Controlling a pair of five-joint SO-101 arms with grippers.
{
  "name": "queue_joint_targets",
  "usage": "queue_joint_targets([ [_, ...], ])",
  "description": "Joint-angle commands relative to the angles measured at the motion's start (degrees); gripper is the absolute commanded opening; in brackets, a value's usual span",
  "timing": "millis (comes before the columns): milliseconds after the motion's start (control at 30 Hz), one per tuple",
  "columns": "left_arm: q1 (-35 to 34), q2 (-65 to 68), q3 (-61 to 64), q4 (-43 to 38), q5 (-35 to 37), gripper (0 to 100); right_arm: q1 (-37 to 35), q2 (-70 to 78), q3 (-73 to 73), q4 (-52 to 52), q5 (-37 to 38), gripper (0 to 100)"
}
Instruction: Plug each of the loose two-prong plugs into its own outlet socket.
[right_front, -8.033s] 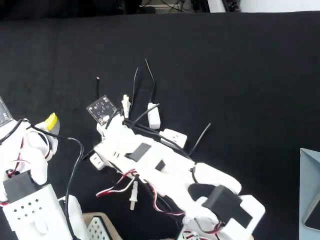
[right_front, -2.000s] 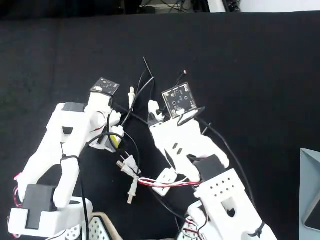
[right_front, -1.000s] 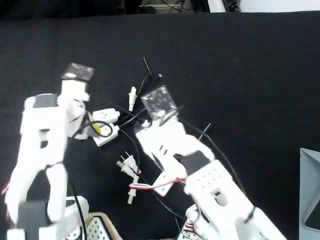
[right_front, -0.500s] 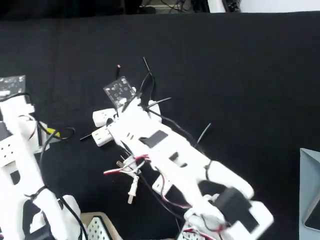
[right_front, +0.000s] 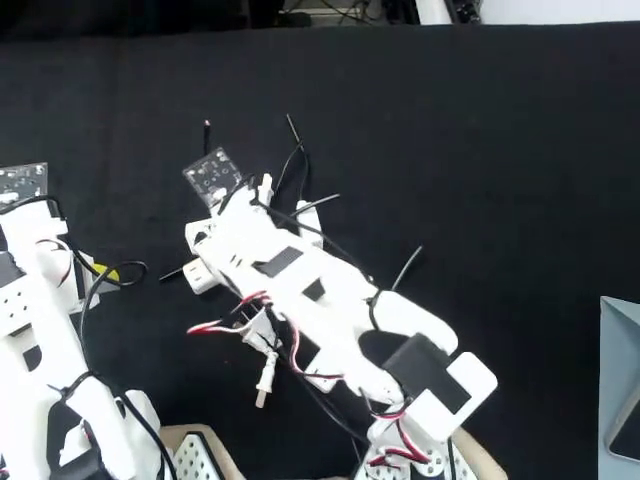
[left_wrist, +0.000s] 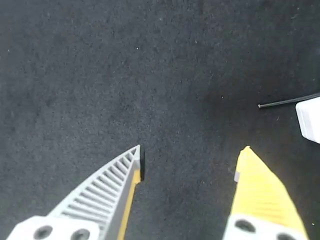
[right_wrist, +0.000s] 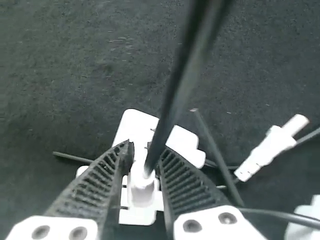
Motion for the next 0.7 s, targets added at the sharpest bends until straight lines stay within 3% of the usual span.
queue_joint_targets([
  [0,-0.5,-1.3,-0.6,-1.0,0.0,30,-2.4,0.0,-2.1,-0.6,-0.4,1.1],
  [667,-0.7,-1.3,-0.6,-0.6,-0.1,30,-1.8,-3.8,0.3,3.9,-0.4,1.1],
])
